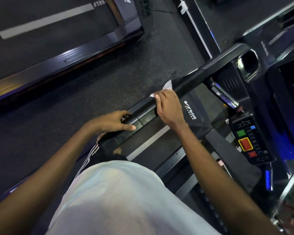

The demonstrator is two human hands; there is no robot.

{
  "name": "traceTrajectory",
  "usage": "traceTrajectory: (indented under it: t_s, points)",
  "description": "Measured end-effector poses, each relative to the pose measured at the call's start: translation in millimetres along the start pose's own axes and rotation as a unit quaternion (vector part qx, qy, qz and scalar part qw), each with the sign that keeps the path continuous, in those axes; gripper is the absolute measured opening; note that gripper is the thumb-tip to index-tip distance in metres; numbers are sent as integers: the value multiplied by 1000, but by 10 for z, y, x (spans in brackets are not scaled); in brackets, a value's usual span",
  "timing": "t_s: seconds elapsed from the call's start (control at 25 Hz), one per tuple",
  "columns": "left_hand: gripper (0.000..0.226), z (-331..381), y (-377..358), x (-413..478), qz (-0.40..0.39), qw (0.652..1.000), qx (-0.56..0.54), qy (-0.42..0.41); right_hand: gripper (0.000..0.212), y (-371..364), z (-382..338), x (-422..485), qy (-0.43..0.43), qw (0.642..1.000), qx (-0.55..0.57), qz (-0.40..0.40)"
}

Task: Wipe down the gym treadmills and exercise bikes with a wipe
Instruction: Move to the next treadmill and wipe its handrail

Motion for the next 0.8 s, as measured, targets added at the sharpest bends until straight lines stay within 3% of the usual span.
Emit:
traceTrajectory:
  t_s: [0.12,0.28,0.4,0.52,0.68,0.8]
  points:
    - [68,103,9,46,40,999,24,-24,40,-50,-114,-259,-107,988,83,75]
    - [60,251,-52,135,63,994,69,-52,53,-124,-403,-527,-238,946,202,88]
    - [53,317,-110,172,81,993,73,-49,58,-153,-463,-623,-240,937,245,70]
    - [43,412,-305,148,158,983,59,-74,62,-127,-281,-502,-253,935,243,56]
    - [50,419,-573,123,266,943,170,-102,65,-91,-273,-382,-341,882,320,51]
    - [56,414,-609,150,277,929,227,-97,65,-67,-531,-558,-323,837,437,62]
Point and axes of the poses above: each hand's wrist, its own x-axis towards the middle knuckle, its own y-axis out of the back of the hand, z = x × y, the point moved 1 cm from there along x, towards the middle knuckle, and after that the axes turned 4 degrees about z, right-handed, at the moved point
